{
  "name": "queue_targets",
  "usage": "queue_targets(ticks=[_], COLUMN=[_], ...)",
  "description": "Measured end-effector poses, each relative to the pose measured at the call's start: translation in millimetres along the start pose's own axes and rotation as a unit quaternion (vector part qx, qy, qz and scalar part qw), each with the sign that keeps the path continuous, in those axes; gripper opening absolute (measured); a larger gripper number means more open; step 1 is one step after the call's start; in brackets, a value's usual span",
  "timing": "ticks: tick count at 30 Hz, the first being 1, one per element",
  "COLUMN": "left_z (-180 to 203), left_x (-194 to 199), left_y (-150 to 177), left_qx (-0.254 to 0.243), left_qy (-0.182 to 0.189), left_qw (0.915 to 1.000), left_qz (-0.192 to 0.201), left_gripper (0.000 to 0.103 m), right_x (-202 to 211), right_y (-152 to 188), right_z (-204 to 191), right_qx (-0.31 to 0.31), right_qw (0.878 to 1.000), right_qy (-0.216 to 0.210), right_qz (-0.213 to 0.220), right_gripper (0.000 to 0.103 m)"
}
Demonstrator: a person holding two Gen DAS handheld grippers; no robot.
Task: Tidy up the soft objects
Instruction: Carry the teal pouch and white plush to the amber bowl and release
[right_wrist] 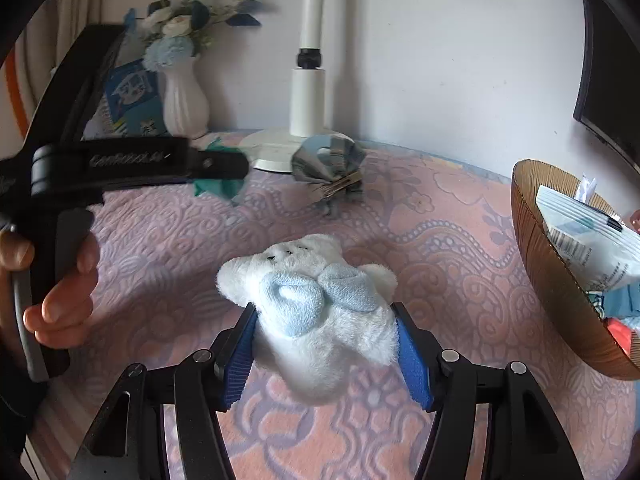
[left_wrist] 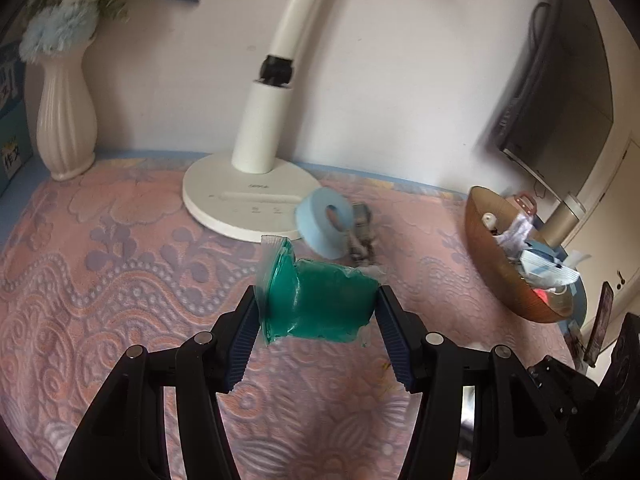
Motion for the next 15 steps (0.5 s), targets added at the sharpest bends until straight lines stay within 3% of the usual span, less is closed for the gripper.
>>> queue_targets(ticks=[4, 8, 13, 15], left_z=[48, 107, 196, 232], left_x=[27, 52, 64, 55], left_y=[-22, -52, -69, -70], left_qx=[-0.023, -0.050, -0.096, -0.125], left_qy=[0.020, 0.047, 0.084, 0.084], left_qw=[0.9993, 0.9961, 0.9884, 0.9851], left_qz=[0.023, 0.056, 0.081, 0.083], left_gripper=[0.055, 0.055, 0.055, 0.055], right_x=[36, 87, 156, 172], right_y=[2, -15, -42, -44], right_z=[-8, 23, 117, 171], right_qx=[0.000, -0.018, -0.089, -0.144], right_qw=[1.000, 0.998, 0.985, 0.973], right_qy=[-0.010, 0.015, 0.082, 0.123], right_qz=[0.017, 0.062, 0.126, 0.134], right_gripper=[0.062, 0.062, 0.062, 0.062])
Point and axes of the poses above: each gripper's, at about its wrist camera, not at the fingertips, and x roughly against the way its jaws point, z to its right, y to its underside, the point moved 10 cm from there along -x, roughly the way its jaws point, and after that the axes turned 1 degree about -x, right-handed, at the moved point
